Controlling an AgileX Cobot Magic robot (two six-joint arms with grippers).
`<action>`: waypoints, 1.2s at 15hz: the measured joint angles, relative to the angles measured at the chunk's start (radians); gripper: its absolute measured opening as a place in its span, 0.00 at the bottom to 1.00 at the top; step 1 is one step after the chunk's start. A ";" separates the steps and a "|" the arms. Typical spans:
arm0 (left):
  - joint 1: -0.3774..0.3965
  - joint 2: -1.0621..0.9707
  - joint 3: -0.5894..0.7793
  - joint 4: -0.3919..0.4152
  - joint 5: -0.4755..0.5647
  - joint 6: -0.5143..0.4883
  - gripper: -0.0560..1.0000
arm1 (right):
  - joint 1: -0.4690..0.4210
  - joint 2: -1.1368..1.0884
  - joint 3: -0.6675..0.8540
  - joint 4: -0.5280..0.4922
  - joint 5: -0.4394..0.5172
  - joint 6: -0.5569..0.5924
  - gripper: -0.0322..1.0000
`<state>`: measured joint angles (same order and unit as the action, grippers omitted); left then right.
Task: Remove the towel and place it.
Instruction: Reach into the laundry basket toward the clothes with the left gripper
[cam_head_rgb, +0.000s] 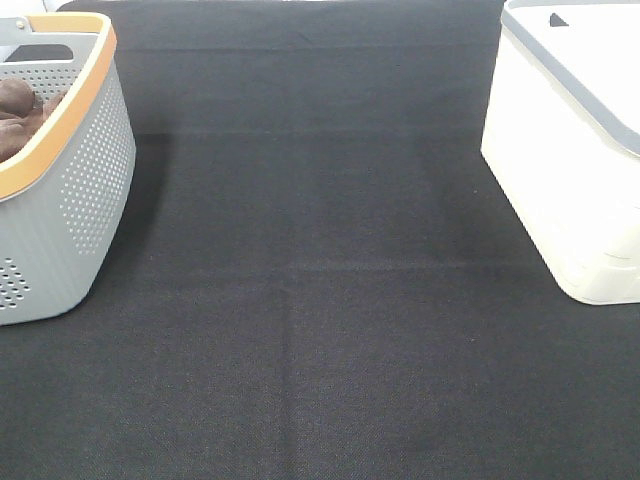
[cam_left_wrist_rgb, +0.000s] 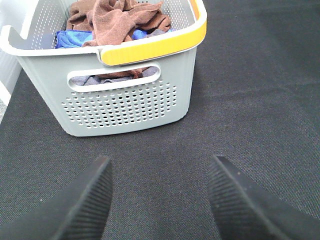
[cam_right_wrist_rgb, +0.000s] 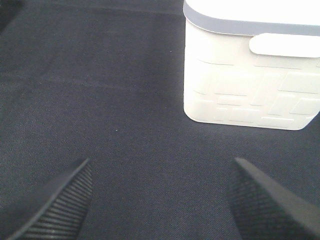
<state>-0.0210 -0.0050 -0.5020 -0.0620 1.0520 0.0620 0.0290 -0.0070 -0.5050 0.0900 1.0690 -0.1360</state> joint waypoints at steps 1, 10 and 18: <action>0.000 0.000 0.000 0.000 0.000 0.000 0.58 | 0.000 0.000 0.000 0.000 0.000 0.000 0.72; 0.000 0.217 -0.019 0.071 -0.373 -0.010 0.49 | 0.000 0.000 0.000 0.000 0.000 0.000 0.72; 0.000 1.025 -0.199 0.097 -0.658 -0.102 0.52 | 0.000 0.000 0.000 0.000 0.000 0.000 0.72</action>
<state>-0.0210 1.0200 -0.7010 0.0350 0.3940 -0.0400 0.0290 -0.0070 -0.5050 0.0900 1.0690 -0.1360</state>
